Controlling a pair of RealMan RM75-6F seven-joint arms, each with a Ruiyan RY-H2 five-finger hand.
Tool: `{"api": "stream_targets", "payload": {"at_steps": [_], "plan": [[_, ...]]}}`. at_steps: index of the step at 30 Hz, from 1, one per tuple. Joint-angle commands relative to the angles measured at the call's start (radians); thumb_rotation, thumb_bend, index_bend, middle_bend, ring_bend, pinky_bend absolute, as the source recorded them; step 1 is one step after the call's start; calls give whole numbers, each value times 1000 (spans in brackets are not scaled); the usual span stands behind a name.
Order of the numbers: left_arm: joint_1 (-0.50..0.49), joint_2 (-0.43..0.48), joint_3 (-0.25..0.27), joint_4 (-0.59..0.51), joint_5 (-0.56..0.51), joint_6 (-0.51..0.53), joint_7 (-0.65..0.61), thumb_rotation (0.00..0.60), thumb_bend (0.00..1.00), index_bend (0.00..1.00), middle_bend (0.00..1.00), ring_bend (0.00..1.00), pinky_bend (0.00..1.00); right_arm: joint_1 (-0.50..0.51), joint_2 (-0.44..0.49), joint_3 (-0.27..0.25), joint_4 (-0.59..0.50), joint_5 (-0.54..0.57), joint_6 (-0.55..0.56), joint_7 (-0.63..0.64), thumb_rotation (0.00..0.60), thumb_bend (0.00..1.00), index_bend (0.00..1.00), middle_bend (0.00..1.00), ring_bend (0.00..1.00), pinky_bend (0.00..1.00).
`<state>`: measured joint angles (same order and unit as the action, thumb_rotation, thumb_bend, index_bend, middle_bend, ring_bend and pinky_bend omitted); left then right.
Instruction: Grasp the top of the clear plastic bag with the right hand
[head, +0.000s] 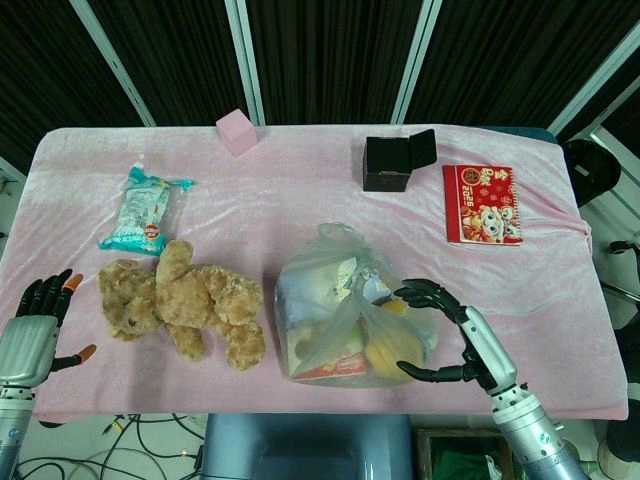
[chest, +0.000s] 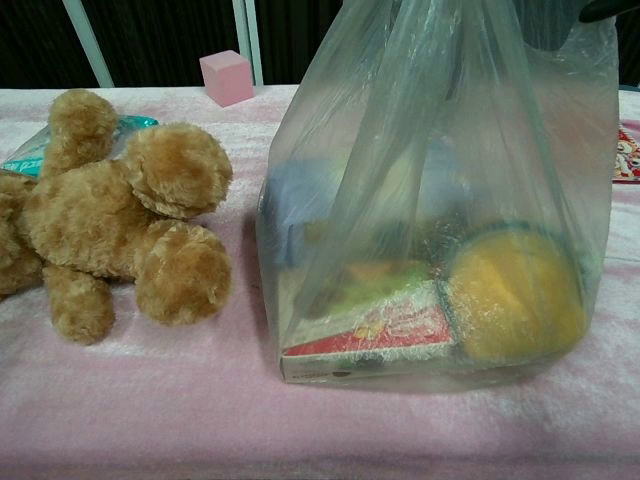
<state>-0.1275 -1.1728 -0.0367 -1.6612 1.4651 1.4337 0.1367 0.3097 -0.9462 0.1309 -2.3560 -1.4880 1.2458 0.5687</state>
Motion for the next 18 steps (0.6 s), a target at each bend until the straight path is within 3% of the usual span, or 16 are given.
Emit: {"api": "stream_targets", "payload": {"at_steps": [1,18], "plan": [[0,0,0,0,1,1,-1,600,0,0,0,0,0,1,-2,1,0,0,0,0,600,92,203,235,229,244],[0,0,0,-1,0,-1,-2,600,0,0,0,0,0,11,-17,9,0,6,-6,4,600,92,203,235,229,244]]}}
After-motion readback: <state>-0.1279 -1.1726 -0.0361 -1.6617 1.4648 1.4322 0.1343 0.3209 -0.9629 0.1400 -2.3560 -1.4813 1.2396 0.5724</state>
